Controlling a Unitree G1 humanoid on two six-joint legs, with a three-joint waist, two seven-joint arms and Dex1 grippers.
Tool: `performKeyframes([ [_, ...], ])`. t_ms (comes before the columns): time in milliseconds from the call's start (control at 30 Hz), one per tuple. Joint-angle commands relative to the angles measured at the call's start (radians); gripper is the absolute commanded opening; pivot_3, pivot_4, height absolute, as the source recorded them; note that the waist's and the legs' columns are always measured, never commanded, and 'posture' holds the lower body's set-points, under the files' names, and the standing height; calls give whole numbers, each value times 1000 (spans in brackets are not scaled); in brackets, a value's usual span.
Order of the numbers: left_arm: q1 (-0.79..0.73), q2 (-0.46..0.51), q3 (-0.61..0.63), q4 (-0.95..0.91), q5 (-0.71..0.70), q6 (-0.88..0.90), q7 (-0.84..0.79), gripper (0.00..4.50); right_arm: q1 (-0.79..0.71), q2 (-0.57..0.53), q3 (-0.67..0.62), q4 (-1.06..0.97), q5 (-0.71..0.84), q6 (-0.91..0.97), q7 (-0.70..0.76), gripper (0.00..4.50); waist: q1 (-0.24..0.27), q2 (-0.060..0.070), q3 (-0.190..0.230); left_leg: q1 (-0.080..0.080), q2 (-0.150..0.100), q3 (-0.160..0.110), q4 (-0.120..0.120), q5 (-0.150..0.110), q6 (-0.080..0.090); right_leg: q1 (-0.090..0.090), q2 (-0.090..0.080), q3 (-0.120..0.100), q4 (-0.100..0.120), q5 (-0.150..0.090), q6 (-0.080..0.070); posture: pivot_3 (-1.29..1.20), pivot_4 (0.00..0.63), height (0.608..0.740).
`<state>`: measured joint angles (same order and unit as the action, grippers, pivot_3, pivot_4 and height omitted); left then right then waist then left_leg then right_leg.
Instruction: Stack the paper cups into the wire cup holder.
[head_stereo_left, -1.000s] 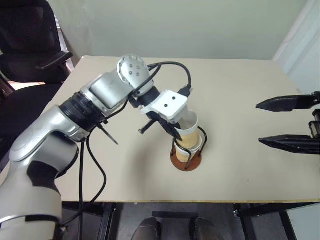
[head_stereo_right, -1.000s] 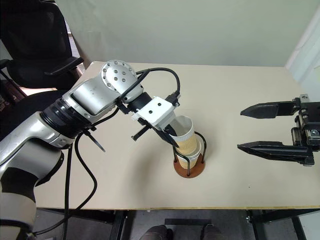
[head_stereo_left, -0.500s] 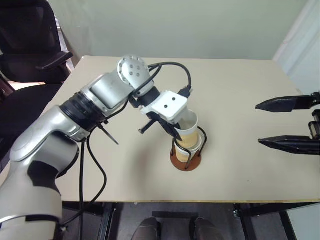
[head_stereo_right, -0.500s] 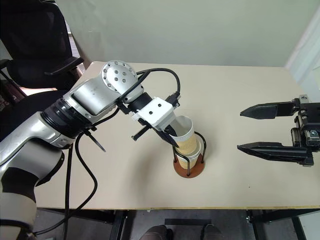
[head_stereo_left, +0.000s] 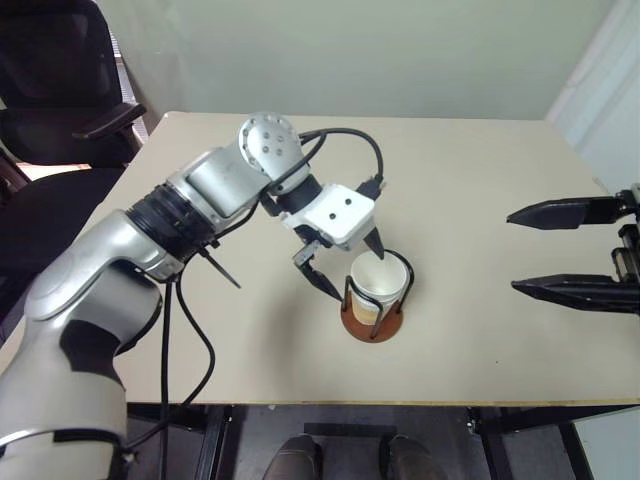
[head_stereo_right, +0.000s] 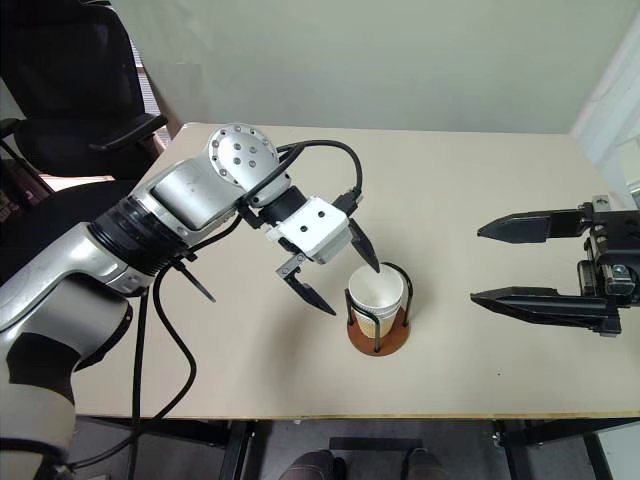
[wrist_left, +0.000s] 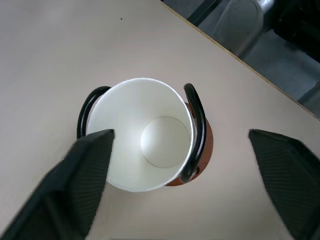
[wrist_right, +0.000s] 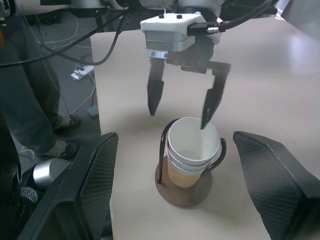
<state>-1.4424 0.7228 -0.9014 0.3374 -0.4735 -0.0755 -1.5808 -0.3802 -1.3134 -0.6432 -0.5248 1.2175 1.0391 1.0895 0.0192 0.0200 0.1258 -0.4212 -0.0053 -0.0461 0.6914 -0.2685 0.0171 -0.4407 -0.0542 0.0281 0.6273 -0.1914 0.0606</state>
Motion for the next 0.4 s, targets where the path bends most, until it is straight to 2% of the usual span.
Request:
performKeyframes([
  [33,-16,5,143,52,-27,55,-34,4468,-2,-15,-29,-5,32,3,-4,3810,0,0,0,0,0,0,0,0,0,0,0,0,0,0,0,0,150,740],
  [233,22,24,356,157,42,152,-14,4468,-13,-33,12,29,45,-1,28,3810,-1,1,0,0,0,0,0,0,0,0,0,0,0,0,0,0,150,740],
  [400,203,170,514,23,59,332,52,4468,-27,-21,60,41,21,-42,41,3810,-10,2,-1,1,0,1,-1,0,0,-1,1,1,0,-1,0,0,150,740],
])
